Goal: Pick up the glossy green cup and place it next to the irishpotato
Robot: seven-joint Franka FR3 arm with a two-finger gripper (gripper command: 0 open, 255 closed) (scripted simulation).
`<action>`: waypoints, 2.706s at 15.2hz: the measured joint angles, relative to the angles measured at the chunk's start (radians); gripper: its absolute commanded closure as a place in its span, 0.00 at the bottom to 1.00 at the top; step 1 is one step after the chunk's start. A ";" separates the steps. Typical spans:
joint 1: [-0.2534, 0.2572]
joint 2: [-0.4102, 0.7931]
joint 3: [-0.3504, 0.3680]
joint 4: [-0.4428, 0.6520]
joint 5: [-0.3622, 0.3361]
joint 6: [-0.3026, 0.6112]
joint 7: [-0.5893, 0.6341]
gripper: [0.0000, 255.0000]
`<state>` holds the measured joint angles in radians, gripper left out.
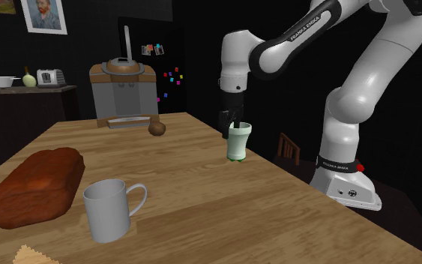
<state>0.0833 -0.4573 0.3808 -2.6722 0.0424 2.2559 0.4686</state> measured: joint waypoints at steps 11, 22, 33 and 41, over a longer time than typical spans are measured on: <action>0.000 0.005 0.003 -0.005 -0.001 0.012 0.003 1.00; 0.005 -0.029 -0.010 0.024 0.005 -0.052 -0.010 1.00; 0.011 -0.099 -0.038 0.125 0.010 -0.221 -0.035 1.00; 0.008 -0.122 -0.055 0.216 0.005 -0.334 -0.050 1.00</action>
<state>0.0915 -0.5789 0.3254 -2.4558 0.0478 1.9222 0.4188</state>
